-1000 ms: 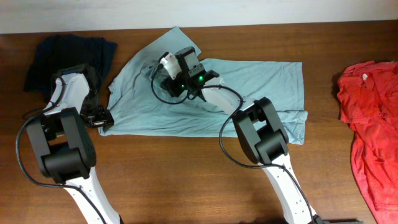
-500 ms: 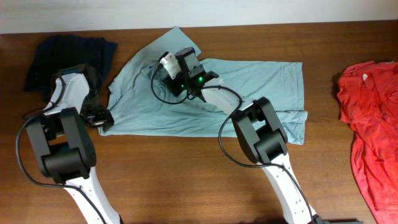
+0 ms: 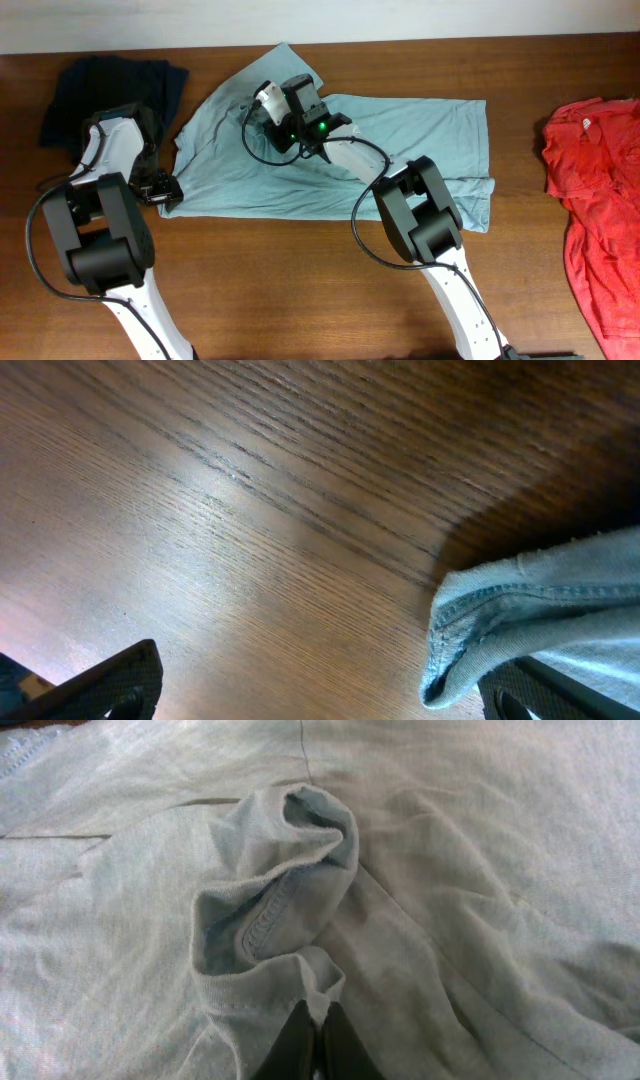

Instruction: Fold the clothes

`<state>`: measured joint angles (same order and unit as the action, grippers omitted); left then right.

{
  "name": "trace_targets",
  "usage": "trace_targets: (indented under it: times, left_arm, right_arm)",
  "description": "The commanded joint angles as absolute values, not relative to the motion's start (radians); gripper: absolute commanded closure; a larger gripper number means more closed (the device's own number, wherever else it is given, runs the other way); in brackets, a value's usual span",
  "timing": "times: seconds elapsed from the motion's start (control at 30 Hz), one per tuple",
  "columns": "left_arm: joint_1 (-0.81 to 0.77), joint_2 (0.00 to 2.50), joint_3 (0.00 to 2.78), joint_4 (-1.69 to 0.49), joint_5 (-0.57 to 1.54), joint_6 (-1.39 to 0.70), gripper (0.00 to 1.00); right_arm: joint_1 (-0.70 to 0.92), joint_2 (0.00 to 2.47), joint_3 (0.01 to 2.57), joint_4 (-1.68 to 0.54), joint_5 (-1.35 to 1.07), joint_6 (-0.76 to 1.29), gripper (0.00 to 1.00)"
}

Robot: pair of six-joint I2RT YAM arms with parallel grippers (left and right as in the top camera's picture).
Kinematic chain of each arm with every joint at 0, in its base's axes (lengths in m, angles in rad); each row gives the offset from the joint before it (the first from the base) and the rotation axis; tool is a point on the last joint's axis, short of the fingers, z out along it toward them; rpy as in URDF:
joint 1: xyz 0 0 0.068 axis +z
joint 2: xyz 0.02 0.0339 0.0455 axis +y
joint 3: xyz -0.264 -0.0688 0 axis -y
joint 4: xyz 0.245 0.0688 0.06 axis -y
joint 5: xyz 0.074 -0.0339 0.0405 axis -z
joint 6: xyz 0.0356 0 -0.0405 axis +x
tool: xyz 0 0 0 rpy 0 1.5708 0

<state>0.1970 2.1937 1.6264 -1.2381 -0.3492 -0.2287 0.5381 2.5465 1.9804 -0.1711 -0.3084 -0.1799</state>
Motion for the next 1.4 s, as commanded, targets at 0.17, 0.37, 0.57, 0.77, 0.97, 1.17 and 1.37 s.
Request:
trace_targets:
  times: [0.17, 0.37, 0.57, 0.77, 0.97, 1.17, 1.37]
  left_arm:
    - [0.201, 2.212, 1.615, -1.235, -0.371, -0.231, 0.01]
    - [0.201, 2.212, 1.615, -1.235, -0.371, -0.232, 0.01]
    - [0.201, 2.212, 1.615, -1.235, -0.371, -0.232, 0.01]
    - [0.201, 2.212, 1.615, -1.235, -0.371, -0.232, 0.01]
    - [0.201, 2.212, 1.615, -1.235, -0.371, -0.232, 0.01]
    - [0.201, 2.212, 1.615, -1.235, -0.371, -0.232, 0.00]
    - [0.201, 2.212, 1.615, -1.235, -0.371, -0.231, 0.01]
  right_arm:
    - [0.521, 2.519, 2.011, -0.198, -0.303, -0.175, 0.96]
    - [0.503, 2.513, 2.014, -0.214, -0.303, -0.174, 0.96]
    - [0.501, 2.496, 2.015, -0.221, -0.303, -0.175, 0.96]
    - [0.501, 2.480, 2.015, -0.232, -0.302, -0.175, 0.96]
    - [0.501, 2.462, 2.015, -0.251, -0.262, -0.175, 0.96]
    - [0.501, 2.447, 2.015, -0.266, -0.250, -0.175, 0.96]
    - [0.501, 2.447, 2.015, -0.316, -0.223, -0.175, 0.96]
